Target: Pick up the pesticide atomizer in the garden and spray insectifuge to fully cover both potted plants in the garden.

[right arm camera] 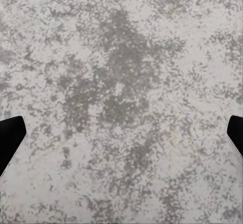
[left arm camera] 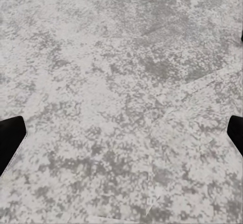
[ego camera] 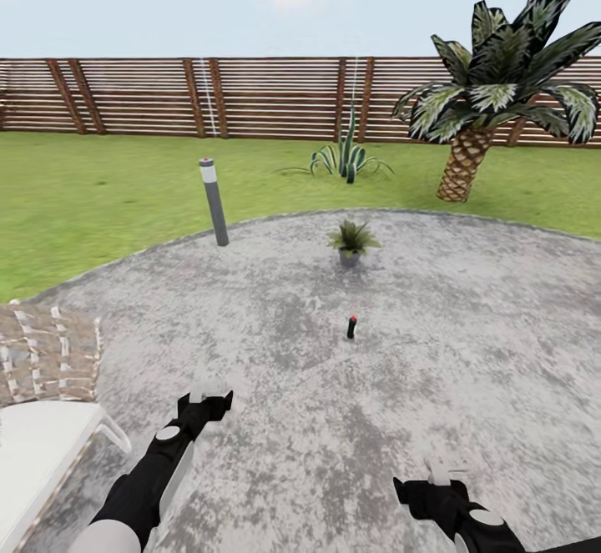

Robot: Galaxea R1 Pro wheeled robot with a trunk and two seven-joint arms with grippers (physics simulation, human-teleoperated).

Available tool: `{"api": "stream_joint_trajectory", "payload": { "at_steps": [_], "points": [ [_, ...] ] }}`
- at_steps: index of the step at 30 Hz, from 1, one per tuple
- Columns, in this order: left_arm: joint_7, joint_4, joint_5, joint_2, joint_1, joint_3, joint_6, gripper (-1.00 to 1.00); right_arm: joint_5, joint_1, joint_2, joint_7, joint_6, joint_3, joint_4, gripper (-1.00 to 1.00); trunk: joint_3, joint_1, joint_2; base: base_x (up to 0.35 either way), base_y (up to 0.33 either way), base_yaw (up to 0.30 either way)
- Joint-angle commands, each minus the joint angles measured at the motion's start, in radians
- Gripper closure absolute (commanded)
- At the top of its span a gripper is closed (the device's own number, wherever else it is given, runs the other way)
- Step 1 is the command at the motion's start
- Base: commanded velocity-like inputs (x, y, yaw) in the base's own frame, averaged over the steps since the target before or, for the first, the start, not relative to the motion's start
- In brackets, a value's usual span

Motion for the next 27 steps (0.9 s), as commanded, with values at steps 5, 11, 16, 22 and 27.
{"api": "stream_joint_trajectory", "payload": {
  "at_steps": [5, 11, 16, 22, 27],
  "points": [
    [-0.002, -0.002, 0.001, 0.0, 0.0, -0.001, 0.005, -1.0, 0.0, 0.001, 0.0, 0.001, 0.004, 0.0, -0.002, -1.0, -0.003, 0.001, 0.0, 0.343, -0.009, 0.084],
    [-0.003, -0.002, 0.001, 0.0, 0.0, 0.0, 0.005, -1.0, 0.0, 0.0, 0.0, 0.001, 0.004, 0.0, -0.002, -1.0, -0.003, 0.001, 0.0, 0.347, -0.001, 0.011],
    [-0.003, -0.002, 0.001, 0.0, 0.0, -0.001, 0.005, -1.0, 0.0, 0.001, 0.0, 0.001, 0.004, 0.0, -0.002, -1.0, -0.003, 0.001, 0.0, 0.348, -0.023, 0.001],
    [-0.003, -0.002, -0.005, 0.0, 0.0, -0.001, 0.005, -1.0, 0.001, 0.001, 0.001, 0.001, 0.004, -0.001, -0.002, -1.0, -0.003, 0.001, 0.0, 0.325, -0.163, -0.065],
    [-0.003, -0.002, -0.006, 0.0, 0.0, -0.002, 0.005, -1.0, 0.001, 0.001, 0.001, 0.001, 0.004, -0.001, -0.002, -1.0, -0.003, 0.001, 0.0, 0.285, -0.236, -0.171]
  ]
}}
